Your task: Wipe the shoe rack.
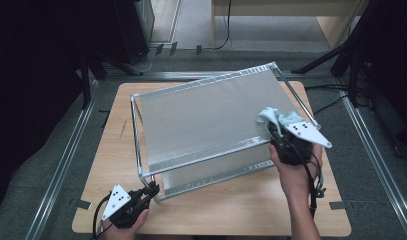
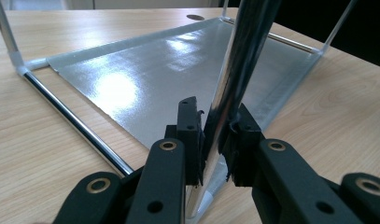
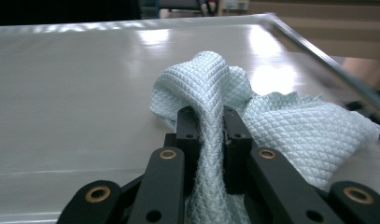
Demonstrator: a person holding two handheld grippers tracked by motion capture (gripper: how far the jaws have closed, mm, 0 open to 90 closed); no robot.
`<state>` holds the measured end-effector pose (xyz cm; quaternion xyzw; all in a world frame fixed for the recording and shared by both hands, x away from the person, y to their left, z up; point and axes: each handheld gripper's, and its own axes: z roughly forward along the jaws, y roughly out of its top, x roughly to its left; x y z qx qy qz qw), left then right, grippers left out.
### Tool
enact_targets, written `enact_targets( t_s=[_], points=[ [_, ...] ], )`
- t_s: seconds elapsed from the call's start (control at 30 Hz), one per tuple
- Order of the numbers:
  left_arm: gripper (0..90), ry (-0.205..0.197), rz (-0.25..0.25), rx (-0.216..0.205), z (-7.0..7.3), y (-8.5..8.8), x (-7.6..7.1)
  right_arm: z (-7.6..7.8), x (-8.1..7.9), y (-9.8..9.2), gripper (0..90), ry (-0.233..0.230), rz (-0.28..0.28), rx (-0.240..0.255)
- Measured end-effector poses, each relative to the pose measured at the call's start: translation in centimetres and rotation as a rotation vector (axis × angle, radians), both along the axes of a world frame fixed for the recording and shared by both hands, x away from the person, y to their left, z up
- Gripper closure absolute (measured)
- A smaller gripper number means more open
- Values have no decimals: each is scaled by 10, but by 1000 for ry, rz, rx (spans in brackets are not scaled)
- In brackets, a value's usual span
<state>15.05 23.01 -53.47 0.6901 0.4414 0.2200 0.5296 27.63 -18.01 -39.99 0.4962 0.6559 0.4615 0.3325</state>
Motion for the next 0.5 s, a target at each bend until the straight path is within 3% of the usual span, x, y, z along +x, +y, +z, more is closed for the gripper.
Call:
enact_targets(
  t_s=[0.27,0.5],
  points=[
    [784,-2,-14,6,0,-8,-3,-4,-18,56,803,0,131,8],
    [783,-3,-44,2,0,-16,-4,-5,-37,98,801,-5,218,-16]
  ],
)
